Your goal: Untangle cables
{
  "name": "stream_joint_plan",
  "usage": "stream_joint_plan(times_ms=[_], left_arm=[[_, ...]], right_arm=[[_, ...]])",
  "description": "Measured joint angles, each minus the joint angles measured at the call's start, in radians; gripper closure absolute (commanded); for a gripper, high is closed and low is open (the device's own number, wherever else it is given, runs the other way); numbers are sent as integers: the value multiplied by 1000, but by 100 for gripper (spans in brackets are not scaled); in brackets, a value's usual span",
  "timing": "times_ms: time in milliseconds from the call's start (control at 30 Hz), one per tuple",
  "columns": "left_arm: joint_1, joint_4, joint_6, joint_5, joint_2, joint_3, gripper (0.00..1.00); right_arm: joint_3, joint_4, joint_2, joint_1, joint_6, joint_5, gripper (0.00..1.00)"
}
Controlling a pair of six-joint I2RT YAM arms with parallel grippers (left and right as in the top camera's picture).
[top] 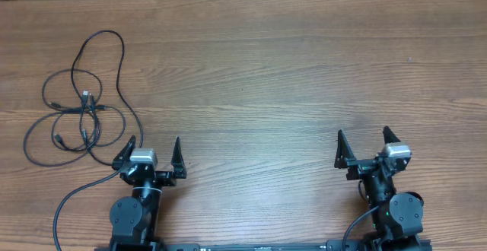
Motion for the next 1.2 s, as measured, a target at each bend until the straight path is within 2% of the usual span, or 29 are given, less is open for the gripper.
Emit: stream_joint_plan(times_ms=[267,1200], left_arm=[[0,0,0,0,0,0,1],[0,0,0,0,0,0,1]], right_arm=[[0,-2,0,0,-63,-12,0],[0,-2,0,0,-78,-19,0]])
